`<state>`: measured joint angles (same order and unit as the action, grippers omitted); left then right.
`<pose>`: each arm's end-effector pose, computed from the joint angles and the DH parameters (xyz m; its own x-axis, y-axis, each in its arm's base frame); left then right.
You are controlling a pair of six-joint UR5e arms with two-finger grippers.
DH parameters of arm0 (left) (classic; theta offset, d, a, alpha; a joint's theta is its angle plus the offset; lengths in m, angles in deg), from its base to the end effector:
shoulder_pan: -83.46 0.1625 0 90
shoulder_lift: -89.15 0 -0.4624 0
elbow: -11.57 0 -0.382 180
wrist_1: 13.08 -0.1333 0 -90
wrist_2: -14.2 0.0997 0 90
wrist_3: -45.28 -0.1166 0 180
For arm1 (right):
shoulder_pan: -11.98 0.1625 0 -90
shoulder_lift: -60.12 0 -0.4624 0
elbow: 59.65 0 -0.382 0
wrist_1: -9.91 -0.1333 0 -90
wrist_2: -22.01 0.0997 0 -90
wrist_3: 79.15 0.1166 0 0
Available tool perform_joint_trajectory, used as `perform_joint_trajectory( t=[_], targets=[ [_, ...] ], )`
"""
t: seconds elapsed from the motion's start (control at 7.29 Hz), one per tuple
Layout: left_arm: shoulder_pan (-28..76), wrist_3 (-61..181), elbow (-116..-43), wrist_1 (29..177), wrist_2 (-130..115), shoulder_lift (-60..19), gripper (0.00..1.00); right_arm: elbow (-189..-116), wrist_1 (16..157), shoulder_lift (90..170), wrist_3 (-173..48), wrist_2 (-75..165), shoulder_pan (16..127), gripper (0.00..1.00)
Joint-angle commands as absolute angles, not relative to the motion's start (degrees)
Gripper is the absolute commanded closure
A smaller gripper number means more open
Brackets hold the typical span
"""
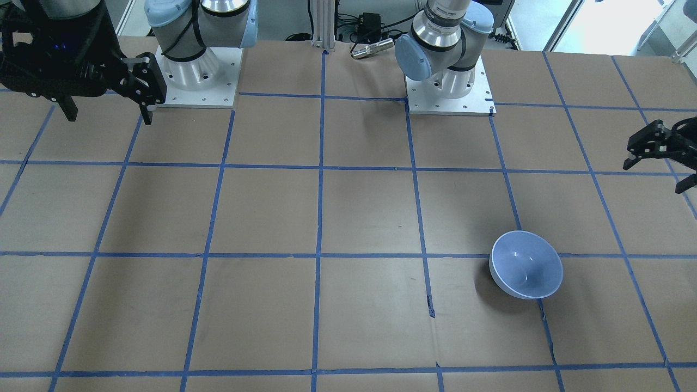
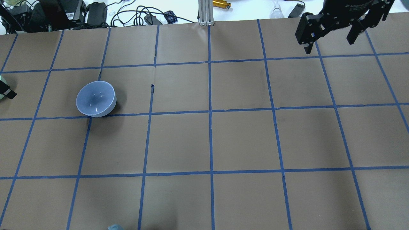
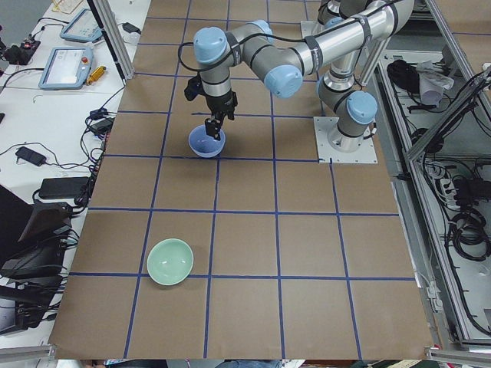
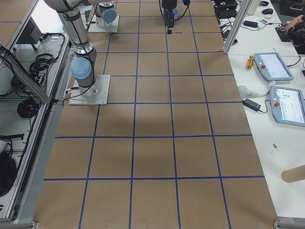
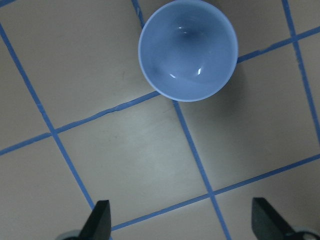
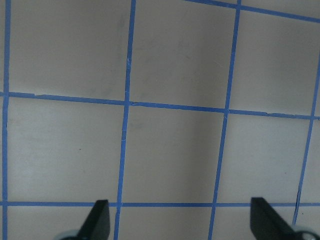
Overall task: Stack green bowl on blue bowl
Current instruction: 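Move the left gripper past the blue bowl toward the green bowl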
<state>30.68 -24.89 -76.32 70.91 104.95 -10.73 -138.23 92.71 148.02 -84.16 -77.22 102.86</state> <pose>0.2301 -0.5208 0.4468 -0.8389 0.5437 0.0245 0.5442 0.8387 0.0227 0.1222 -0.4960 0.5751 -0.9819 -0.0965 0.1629 -0.1015 0.9946 -0.0229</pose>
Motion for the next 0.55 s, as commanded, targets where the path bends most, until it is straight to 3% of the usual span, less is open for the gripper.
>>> perform_joint_trajectory(
  t=[0.0, 0.41],
  targets=[
    [38.33, -38.18, -75.27, 65.33, 100.96, -16.46, 0.00, -138.23, 92.71, 148.01, -84.16, -77.22, 102.86, 0.00],
    [43.37, -56.19, -64.95, 62.24, 101.56, -26.74, 0.00, -138.23, 92.71, 148.01, -84.16, -77.22, 102.86, 0.00]
  ],
)
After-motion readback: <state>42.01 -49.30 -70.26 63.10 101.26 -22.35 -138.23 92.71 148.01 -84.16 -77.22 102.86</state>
